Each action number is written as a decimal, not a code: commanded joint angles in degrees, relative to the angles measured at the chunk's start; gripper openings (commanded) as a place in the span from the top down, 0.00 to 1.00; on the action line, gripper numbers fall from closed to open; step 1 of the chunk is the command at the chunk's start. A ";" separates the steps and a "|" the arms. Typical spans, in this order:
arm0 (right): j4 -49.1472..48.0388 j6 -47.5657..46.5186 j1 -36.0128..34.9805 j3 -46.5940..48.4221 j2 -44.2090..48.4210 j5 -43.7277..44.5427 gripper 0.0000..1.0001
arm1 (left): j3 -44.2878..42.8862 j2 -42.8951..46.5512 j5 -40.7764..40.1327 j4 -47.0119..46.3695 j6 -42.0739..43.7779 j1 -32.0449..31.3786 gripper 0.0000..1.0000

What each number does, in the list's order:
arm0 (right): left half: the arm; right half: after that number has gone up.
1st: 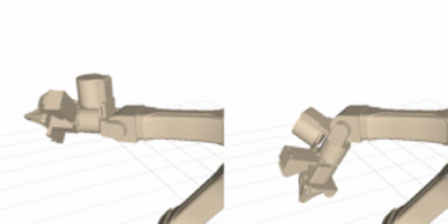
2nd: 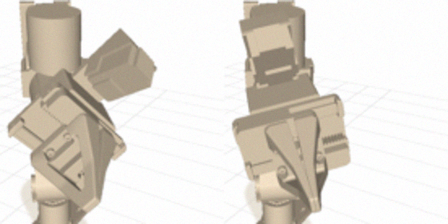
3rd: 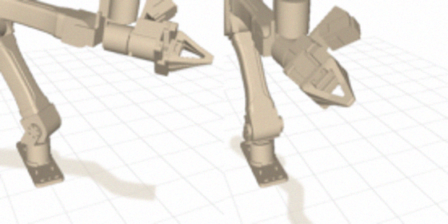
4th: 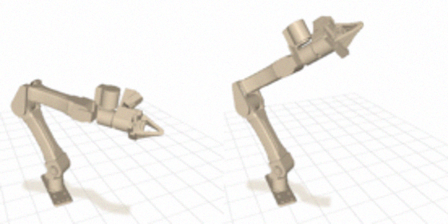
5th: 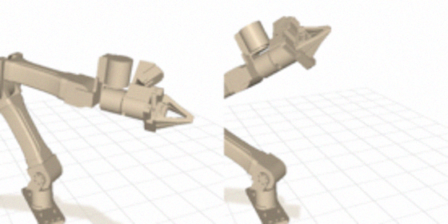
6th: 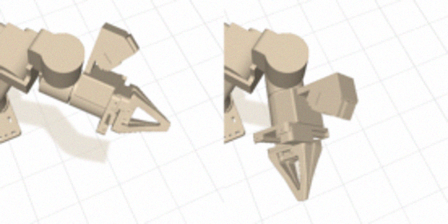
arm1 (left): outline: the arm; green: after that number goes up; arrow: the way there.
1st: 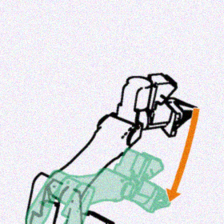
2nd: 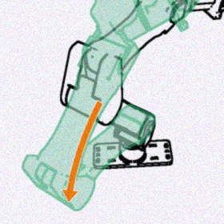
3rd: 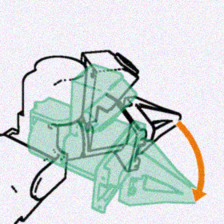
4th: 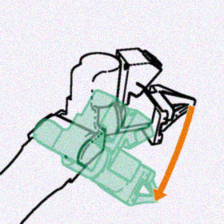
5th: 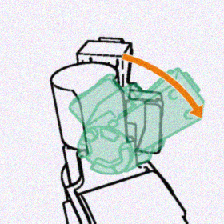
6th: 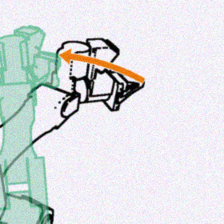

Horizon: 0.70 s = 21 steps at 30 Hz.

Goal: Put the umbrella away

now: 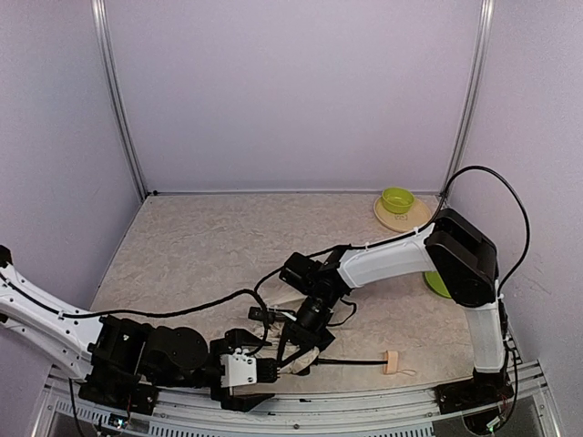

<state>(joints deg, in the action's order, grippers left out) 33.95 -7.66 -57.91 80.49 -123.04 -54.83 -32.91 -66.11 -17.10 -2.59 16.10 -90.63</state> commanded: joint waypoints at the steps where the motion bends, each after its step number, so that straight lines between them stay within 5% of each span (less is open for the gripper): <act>1: 4.67 -1.27 1.16 -0.28 -4.65 8.03 0.96 | 2.75 1.04 0.51 -0.18 10.54 3.46 0.07; 11: 4.19 -1.47 1.31 -0.26 -4.43 7.74 0.96 | -3.95 -11.01 14.62 6.99 14.65 12.67 0.08; 21: 3.29 -2.80 1.33 0.85 -3.30 5.18 0.93 | -5.57 -21.90 11.74 8.21 16.11 16.11 0.15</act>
<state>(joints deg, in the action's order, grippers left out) 35.53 -9.13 -57.76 81.69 -123.57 -54.70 -36.82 -84.12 -6.24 2.22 31.11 -75.79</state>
